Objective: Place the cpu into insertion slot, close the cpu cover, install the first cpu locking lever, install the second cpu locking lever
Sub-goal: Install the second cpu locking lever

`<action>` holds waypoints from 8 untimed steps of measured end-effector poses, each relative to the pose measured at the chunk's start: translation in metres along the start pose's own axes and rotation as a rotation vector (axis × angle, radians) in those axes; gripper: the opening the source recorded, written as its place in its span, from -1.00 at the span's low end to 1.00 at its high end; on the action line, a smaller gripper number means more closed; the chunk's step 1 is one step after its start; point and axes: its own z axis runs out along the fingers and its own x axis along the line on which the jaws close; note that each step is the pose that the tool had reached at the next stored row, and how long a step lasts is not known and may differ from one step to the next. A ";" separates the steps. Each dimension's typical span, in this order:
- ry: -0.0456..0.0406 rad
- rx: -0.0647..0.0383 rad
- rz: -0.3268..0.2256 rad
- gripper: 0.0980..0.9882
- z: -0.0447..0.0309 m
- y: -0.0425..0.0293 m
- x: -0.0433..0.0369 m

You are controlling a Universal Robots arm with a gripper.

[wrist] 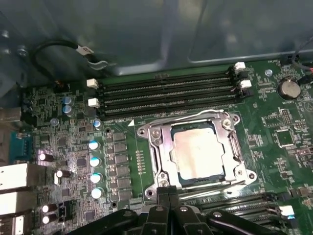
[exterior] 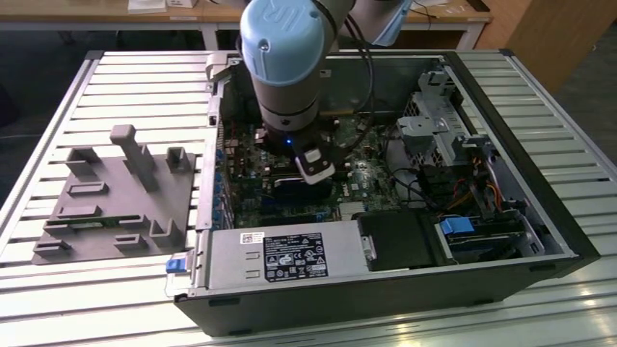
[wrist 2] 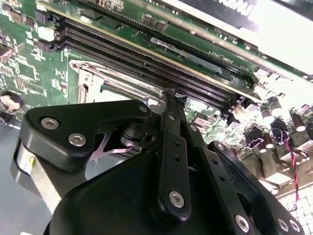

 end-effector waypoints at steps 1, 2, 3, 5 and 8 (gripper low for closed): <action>0.0011 -0.007 0.001 -0.98 0.0000 -0.0003 0.0003; 0.0022 -0.014 0.001 -0.98 0.0000 -0.0007 0.0007; 0.0034 -0.021 0.002 -0.98 0.0001 -0.0010 0.0010; 0.0051 -0.032 0.002 -0.98 0.0007 -0.0017 0.0015; 0.0065 -0.040 0.002 -0.98 0.0015 -0.0031 0.0029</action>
